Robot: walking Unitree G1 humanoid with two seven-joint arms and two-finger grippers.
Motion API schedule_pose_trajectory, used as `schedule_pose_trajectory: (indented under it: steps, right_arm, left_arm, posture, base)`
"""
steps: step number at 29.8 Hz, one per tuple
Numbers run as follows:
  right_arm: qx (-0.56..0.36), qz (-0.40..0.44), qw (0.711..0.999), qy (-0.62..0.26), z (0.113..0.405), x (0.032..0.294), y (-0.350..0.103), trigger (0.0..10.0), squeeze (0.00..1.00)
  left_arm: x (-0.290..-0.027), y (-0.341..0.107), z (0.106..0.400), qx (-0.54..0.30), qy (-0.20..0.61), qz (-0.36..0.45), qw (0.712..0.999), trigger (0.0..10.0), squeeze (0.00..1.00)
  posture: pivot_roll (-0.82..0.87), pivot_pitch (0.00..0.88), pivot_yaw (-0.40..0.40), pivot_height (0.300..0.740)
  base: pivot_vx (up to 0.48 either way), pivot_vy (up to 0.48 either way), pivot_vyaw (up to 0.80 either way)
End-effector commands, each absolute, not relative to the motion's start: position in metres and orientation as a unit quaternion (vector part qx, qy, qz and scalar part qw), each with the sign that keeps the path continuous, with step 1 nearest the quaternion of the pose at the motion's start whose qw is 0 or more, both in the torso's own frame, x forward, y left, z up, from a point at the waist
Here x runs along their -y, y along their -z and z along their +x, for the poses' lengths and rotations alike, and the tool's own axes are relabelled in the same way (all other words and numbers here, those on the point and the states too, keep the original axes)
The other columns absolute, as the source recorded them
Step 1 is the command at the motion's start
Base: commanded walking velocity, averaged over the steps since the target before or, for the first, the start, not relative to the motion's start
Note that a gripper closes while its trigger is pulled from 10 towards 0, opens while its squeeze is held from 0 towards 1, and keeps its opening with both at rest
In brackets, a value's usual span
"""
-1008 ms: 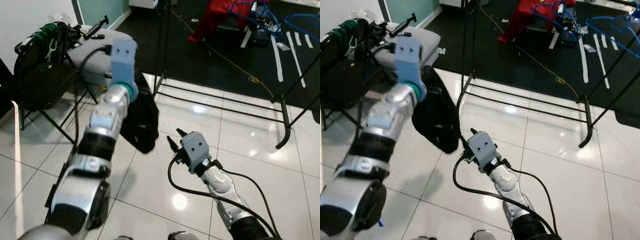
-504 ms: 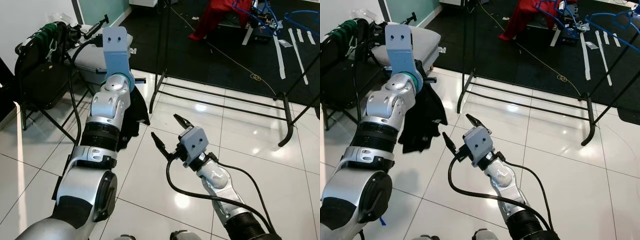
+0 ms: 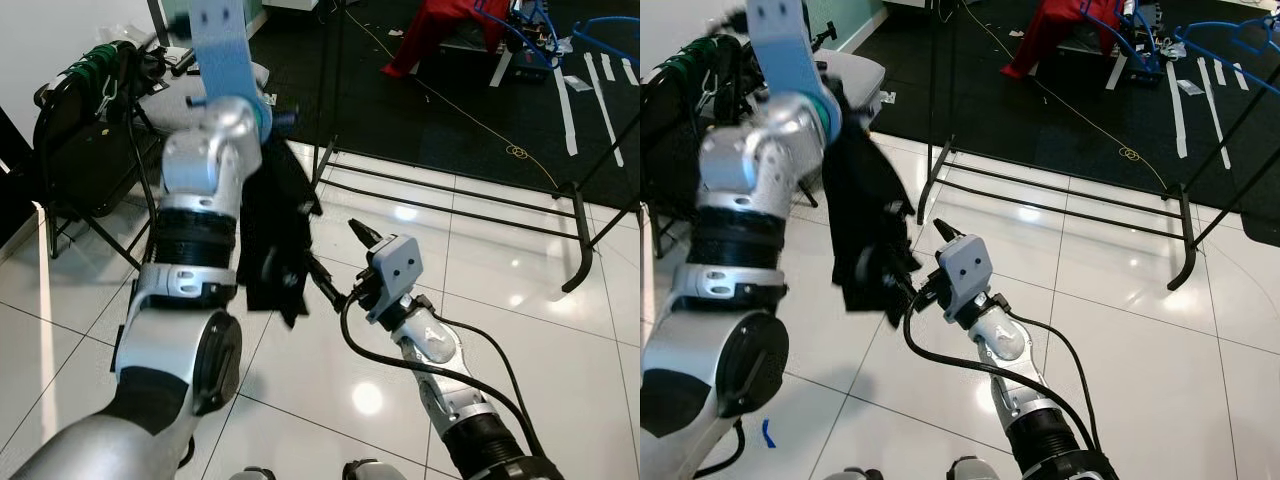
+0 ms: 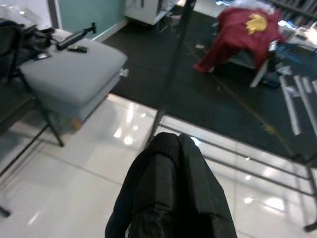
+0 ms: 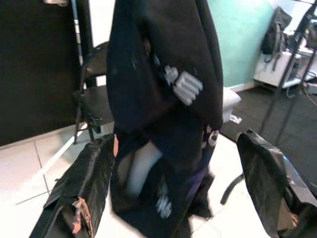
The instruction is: Hang hanger
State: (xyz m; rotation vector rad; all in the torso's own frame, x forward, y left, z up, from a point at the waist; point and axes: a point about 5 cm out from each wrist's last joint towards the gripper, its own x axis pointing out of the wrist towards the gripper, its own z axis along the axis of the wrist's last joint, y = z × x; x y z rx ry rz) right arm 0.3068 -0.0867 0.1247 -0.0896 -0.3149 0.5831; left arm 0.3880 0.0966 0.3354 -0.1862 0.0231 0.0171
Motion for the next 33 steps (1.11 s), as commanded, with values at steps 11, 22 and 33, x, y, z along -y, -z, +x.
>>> schedule_pose_trajectory:
  steps: [11,22,33]
  right_arm:
    - [0.161,-0.040,0.949,-0.269,0.315,0.090,-0.129,10.0,0.00]
    - [0.165,-0.049,0.935,-0.311,0.329,0.062,-0.142,10.0,0.00]
    - [0.135,-0.040,0.928,-0.346,0.330,0.046,-0.135,4.0,0.00]
  left_arm:
    - [-0.084,-0.352,0.374,-0.021,0.060,-0.122,0.990,10.0,0.00]
    - [-0.071,-0.329,0.377,-0.046,0.048,-0.099,0.993,10.0,0.00]
    - [-0.063,-0.338,0.367,-0.042,0.080,-0.106,0.990,10.0,0.00]
  posture:
    - [-0.03,0.041,0.072,0.740]
    - [-0.02,0.029,0.068,0.740]
    - [-0.02,0.031,0.068,0.740]
  base:
    - [0.000,0.000,0.00]
    - [0.000,0.000,0.00]
    - [0.000,0.000,0.00]
